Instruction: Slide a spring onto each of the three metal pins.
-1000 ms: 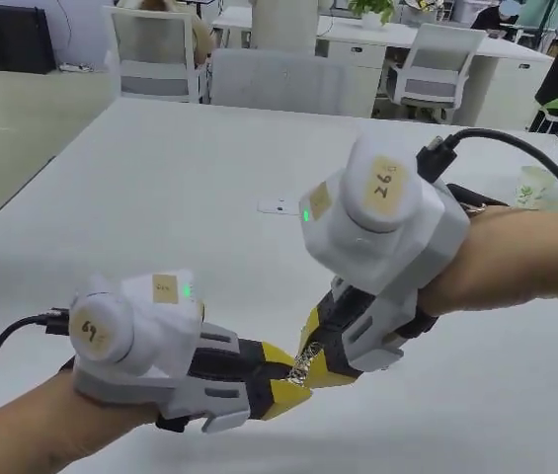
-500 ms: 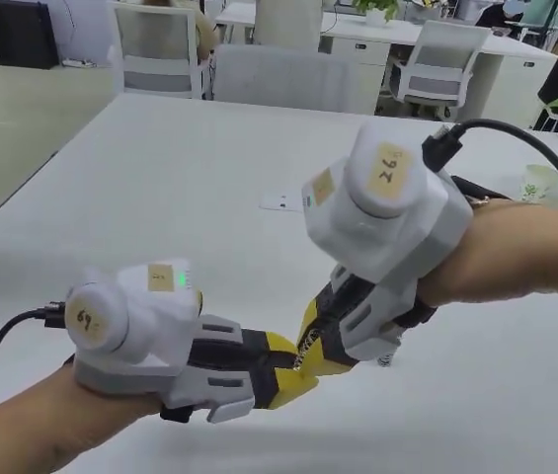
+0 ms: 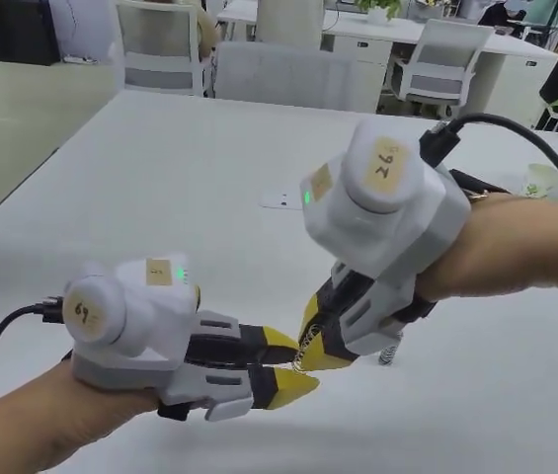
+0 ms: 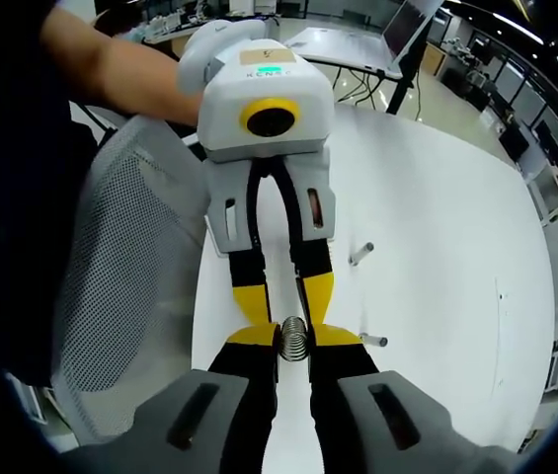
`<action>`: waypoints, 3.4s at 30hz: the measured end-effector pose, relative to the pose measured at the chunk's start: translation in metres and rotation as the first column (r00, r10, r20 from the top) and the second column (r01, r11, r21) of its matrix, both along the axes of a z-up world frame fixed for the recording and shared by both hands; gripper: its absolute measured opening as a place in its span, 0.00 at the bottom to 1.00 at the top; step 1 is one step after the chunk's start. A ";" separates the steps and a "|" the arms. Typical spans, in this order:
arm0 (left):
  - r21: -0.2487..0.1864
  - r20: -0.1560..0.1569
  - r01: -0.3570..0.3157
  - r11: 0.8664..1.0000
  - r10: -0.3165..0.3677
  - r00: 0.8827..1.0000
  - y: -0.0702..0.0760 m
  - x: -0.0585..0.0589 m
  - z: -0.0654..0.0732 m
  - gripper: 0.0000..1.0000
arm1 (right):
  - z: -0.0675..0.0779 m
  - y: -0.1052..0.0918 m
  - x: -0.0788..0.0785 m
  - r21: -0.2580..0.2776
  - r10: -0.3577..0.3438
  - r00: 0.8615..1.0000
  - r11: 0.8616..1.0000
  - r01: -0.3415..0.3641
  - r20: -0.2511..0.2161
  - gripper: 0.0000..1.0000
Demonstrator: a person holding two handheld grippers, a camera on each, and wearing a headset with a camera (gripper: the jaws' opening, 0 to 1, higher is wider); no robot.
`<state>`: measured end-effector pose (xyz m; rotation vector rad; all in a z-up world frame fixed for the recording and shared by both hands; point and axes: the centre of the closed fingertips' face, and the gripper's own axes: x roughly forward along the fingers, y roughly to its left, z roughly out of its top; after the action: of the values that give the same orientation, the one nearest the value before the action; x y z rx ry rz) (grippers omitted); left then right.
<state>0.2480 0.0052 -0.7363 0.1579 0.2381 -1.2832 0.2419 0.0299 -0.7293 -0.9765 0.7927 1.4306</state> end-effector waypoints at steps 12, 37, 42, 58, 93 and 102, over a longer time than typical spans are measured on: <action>0.027 -0.022 0.008 1.000 -0.008 1.000 0.013 -0.007 -0.004 0.26 | 0.002 -0.005 0.005 -0.007 -0.012 1.000 1.000 0.012 0.008 0.08; 0.028 -0.058 -0.136 0.990 0.138 0.989 0.062 -0.008 -0.012 0.41 | -0.001 -0.021 0.022 -0.030 -0.049 0.998 0.998 0.049 0.030 0.09; 0.023 -0.062 -0.183 0.983 0.184 0.981 0.075 -0.006 -0.013 0.42 | -0.004 -0.024 0.031 -0.039 -0.059 0.997 0.997 0.060 0.040 0.09; 0.037 -0.065 -0.287 0.957 0.289 0.955 0.104 -0.004 -0.022 0.47 | -0.015 -0.035 0.069 -0.069 -0.108 0.992 0.991 0.112 0.066 0.09; 0.026 -0.069 -0.332 0.943 0.333 0.941 0.113 -0.003 -0.026 0.47 | -0.061 -0.015 0.098 -0.140 -0.067 0.997 0.988 0.070 0.027 0.09; 0.026 -0.072 -0.336 0.941 0.337 0.939 0.114 -0.002 -0.027 0.46 | -0.073 -0.015 0.098 -0.163 -0.064 0.998 0.984 0.065 0.017 0.09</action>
<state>0.2456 0.1190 -0.7634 0.0753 0.3237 -0.9468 0.3399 0.0144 -0.8027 -1.0730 0.9364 1.3185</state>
